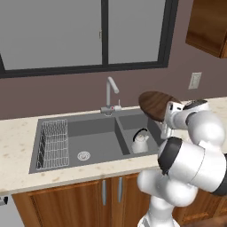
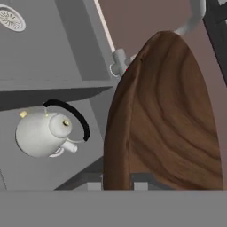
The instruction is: Place the bowl in the left basin and the kettle in the right basin of the sink.
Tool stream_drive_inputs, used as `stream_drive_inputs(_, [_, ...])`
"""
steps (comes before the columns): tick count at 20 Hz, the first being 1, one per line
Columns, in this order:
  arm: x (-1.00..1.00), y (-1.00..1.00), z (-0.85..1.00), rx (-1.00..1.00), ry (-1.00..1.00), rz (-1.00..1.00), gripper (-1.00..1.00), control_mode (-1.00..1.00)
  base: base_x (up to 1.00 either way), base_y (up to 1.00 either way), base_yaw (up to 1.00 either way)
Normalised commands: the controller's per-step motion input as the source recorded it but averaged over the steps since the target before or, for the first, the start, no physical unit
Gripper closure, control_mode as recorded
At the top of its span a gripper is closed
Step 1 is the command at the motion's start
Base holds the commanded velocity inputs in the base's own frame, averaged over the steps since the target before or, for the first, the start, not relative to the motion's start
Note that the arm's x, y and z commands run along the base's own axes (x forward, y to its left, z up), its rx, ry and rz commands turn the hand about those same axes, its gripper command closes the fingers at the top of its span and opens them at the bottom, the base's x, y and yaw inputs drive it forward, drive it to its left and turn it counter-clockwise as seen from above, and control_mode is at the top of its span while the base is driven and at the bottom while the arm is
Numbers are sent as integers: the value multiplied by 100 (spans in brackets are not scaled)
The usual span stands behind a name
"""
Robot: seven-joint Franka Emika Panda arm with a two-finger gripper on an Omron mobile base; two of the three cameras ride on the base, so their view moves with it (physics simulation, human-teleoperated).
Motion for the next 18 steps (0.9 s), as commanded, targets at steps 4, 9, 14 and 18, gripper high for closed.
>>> stream_drive_inputs(4, [13,29,59,3,20,25,100,-100,0,0,0])
stream_drive_inputs(9, [-13,41,23,2,16,30,100,-100,0,0,0])
stream_drive_inputs(14, [-10,45,1,3,13,33,100,-100,0,0,0])
stream_drive_inputs(18, [14,54,0,3,23,33,100,-100,0,0,0])
